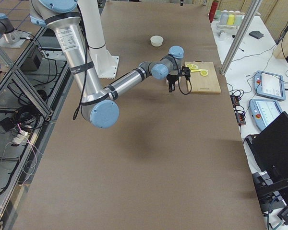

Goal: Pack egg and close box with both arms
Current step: 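Fold the clear carton lid down over the eggs with the right gripper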

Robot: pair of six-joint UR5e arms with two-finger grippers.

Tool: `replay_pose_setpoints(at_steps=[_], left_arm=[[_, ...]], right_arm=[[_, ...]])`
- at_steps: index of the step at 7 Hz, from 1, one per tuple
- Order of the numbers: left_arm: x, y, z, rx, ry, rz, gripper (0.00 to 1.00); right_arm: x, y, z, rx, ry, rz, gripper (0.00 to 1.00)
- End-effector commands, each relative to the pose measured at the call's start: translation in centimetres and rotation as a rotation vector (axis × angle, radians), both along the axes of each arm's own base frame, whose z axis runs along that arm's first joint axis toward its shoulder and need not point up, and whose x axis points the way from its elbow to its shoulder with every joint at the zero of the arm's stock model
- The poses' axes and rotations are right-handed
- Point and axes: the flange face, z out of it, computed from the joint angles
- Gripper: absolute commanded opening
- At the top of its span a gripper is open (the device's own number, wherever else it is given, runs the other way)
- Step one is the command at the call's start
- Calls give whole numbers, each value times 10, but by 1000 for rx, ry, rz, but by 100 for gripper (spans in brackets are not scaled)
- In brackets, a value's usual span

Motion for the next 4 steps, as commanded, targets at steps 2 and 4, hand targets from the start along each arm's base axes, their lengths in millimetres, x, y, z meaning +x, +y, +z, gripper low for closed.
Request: replay_pose_setpoints(at_steps=[2,4], left_arm=[[-43,11,44,-42,-18,-19,98],[-46,13,49,-44,-20,-16,98]], right_arm=[[-54,-3,-30,-44,-78,47,0],[-91,-12,-71,-73,-99,84,0]])
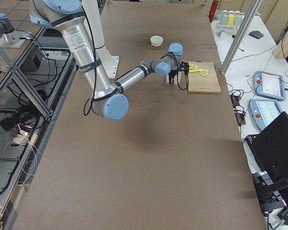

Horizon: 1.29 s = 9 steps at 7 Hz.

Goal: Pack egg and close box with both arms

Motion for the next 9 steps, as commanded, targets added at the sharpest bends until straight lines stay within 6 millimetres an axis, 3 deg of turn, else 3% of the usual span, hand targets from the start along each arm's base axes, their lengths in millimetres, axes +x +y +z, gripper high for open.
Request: replay_pose_setpoints(at_steps=[1,2,3,4,5,6,7,8,9], left_arm=[[-2,1,3,-2,-2,0,98],[-2,1,4,-4,0,0,98],[-2,1,3,-1,0,0,98],[-1,1,1,1,0,2,98],[-2,1,3,-4,-2,0,98],[-7,1,0,0,-9,-8,98],[-12,3,-6,31,-13,-4,98],[-14,8,3,42,-22,20,98],[-22,20,25,64,-83,41,98]], right_arm=[[-33,-15,-43,-16,-12,58,0],[-48,-16,-72,-32,-38,71,0],[-59,-15,-85,-47,-46,83,0],[-57,-15,-85,-47,-48,82,0],[-28,-30,-87,-65,-77,84,0],[32,-52,-61,-141,-111,84,0],[108,-60,-23,-161,-129,110,0],[180,-55,33,-101,-108,102,0],[237,-42,87,-56,-74,95,37]])
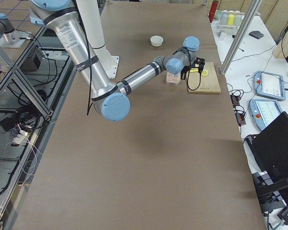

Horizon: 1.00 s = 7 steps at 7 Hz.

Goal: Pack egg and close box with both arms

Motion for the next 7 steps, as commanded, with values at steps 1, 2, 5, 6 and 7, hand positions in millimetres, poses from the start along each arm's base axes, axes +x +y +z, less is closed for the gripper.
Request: replay_pose_setpoints(at_steps=[1,2,5,6,7], left_arm=[[-12,18,29,14,-62,22,98],[-14,38,43,-6,-62,22,98],[-15,83,83,-72,-67,25,98],[-16,88,82,-71,-67,25,98],[-20,93,73,-60,-63,16,98]], right_arm=[[118,32,113,56,66,-6,73],[158,55,160,102,101,-39,100],[266,95,255,163,235,-234,100],[275,98,265,160,286,-319,100],[277,109,272,150,288,-321,100]])
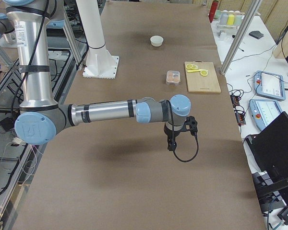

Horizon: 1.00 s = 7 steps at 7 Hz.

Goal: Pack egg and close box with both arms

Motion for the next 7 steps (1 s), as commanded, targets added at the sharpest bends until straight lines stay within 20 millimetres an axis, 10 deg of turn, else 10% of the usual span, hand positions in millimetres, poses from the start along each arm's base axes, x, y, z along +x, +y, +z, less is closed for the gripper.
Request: replay_pose_setpoints(at_steps=[1,7], left_arm=[[-10,16,6,-28,0,-20,98],[-48,8,8,-141,-135,-78,98]], right_arm=[[12,16,10,-5,27,-41,100],[12,16,30,-59,40,-26,100]])
